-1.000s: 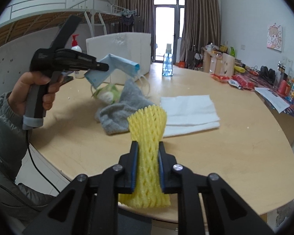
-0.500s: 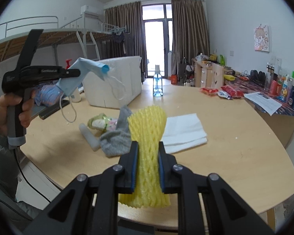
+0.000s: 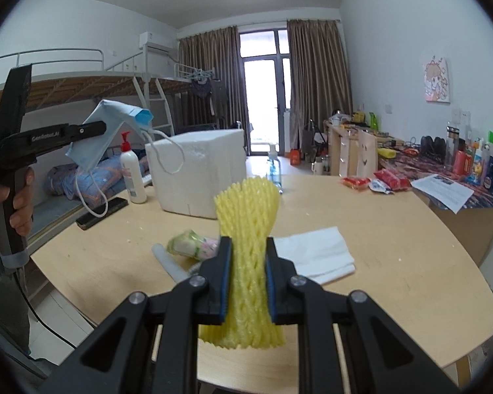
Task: Organize soft objects
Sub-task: 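Lift the mask and yellow net and carry both over the white foam box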
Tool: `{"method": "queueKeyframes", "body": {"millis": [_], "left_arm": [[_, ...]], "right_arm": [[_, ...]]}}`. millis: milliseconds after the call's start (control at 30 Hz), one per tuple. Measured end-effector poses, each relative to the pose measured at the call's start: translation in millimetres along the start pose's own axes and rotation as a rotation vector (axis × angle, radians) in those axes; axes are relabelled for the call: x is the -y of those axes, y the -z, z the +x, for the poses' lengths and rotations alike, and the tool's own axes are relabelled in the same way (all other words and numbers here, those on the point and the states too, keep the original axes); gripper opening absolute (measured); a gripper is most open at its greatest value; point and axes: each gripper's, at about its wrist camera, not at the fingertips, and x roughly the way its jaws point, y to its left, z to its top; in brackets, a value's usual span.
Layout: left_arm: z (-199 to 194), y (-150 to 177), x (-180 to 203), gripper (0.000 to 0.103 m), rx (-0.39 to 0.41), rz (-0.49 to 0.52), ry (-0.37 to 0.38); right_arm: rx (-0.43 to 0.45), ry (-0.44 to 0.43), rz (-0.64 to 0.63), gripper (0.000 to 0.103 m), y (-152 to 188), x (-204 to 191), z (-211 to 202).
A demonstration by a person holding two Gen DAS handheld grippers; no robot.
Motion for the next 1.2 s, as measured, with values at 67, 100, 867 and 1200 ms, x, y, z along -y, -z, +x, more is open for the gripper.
{"method": "queueKeyframes", "body": {"millis": [67,100,867,1200], "left_arm": [[-9,0,0,0.004,0.025,0.010,-0.010],[-14,1,-1,0.004,0.039,0.011,-0.022],[-45,27,-26,0.004,0.099,-0.001,-0.228],[-39,29,-31,0.004,0.072,0.005,-0.223]], "right_arm": [[0.012,-0.009,-0.013,0.021,-4,-5,-1],[0.018,-0.015,-0.017,0.021,-6,-8,-1],[0.081,-0.177,-0.090,0.021,-40,-69,32],[0.066,-0.187,-0.102,0.021,-48,-77,42]]}}
